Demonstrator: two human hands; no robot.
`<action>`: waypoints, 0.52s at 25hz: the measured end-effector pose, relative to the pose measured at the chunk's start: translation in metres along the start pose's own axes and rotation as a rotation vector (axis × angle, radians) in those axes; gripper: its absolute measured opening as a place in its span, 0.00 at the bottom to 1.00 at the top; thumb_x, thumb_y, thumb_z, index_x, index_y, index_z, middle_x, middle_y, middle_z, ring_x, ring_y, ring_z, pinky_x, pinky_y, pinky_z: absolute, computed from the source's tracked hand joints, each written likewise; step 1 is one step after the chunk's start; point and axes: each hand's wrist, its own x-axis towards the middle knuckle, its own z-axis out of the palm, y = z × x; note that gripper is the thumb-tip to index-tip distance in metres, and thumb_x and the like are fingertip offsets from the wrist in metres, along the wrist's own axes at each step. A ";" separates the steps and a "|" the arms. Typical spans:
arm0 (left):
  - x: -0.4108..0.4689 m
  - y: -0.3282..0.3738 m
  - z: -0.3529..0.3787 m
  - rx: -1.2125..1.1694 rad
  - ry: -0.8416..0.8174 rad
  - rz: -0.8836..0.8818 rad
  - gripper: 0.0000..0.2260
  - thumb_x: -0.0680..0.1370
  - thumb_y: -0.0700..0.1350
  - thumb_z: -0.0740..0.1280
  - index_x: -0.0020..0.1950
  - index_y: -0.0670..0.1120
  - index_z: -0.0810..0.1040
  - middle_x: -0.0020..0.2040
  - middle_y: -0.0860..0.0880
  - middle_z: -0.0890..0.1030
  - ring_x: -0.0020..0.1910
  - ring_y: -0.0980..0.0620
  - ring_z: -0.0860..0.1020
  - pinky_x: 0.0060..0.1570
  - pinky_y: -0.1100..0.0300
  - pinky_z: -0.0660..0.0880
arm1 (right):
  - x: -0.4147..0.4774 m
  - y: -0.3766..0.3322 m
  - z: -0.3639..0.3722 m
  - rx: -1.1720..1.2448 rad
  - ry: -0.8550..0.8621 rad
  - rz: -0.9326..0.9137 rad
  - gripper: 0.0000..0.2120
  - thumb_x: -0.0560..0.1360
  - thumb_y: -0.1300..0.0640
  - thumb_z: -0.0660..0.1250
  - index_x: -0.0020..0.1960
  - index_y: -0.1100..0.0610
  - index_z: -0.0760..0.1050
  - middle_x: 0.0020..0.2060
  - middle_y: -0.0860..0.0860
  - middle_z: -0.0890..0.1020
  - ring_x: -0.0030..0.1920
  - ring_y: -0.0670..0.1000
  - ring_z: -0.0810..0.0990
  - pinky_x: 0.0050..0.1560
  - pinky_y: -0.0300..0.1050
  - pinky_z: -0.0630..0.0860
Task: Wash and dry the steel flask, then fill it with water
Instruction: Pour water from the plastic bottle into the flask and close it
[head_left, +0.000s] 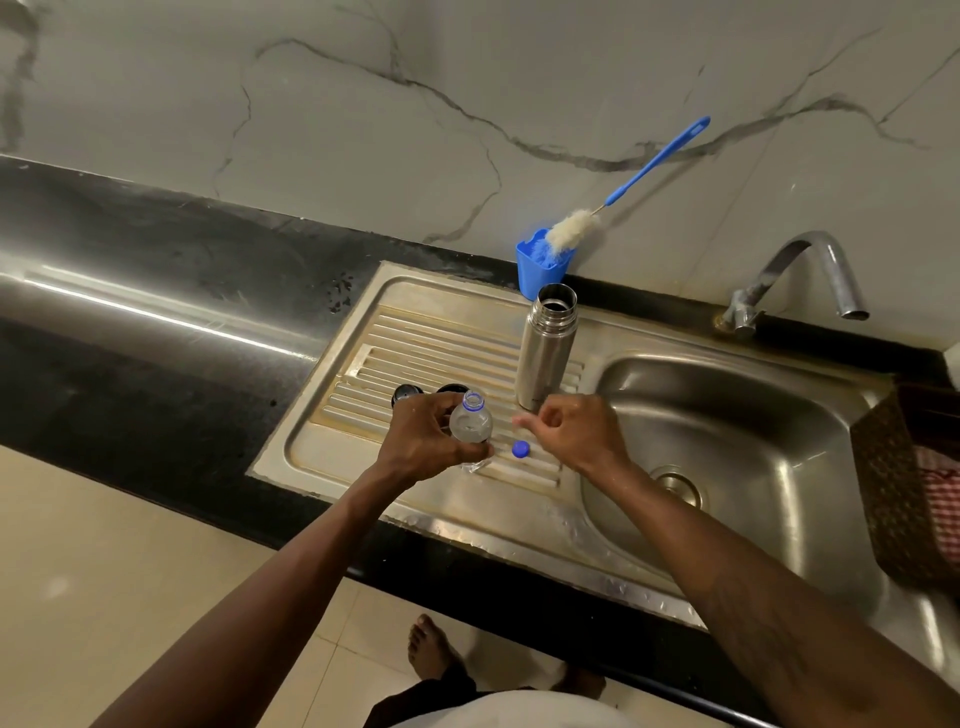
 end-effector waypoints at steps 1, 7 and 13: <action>0.001 0.002 -0.001 -0.010 0.003 0.003 0.17 0.65 0.44 0.86 0.51 0.45 0.88 0.43 0.54 0.88 0.40 0.59 0.85 0.42 0.65 0.80 | 0.000 -0.003 -0.009 0.070 0.176 0.024 0.21 0.69 0.37 0.79 0.34 0.52 0.76 0.27 0.45 0.78 0.27 0.44 0.75 0.30 0.38 0.71; 0.013 0.013 -0.002 0.034 0.057 0.022 0.18 0.63 0.56 0.82 0.49 0.50 0.88 0.41 0.53 0.88 0.41 0.54 0.86 0.44 0.48 0.84 | 0.038 -0.018 -0.034 0.382 0.162 0.104 0.55 0.57 0.31 0.82 0.75 0.48 0.62 0.69 0.50 0.75 0.64 0.50 0.76 0.61 0.46 0.76; 0.031 0.024 -0.004 0.082 0.100 0.016 0.18 0.63 0.58 0.81 0.48 0.51 0.87 0.40 0.53 0.87 0.40 0.53 0.86 0.43 0.48 0.83 | 0.062 -0.039 -0.042 0.379 0.098 0.083 0.47 0.60 0.39 0.85 0.73 0.47 0.68 0.62 0.44 0.81 0.60 0.45 0.79 0.67 0.51 0.76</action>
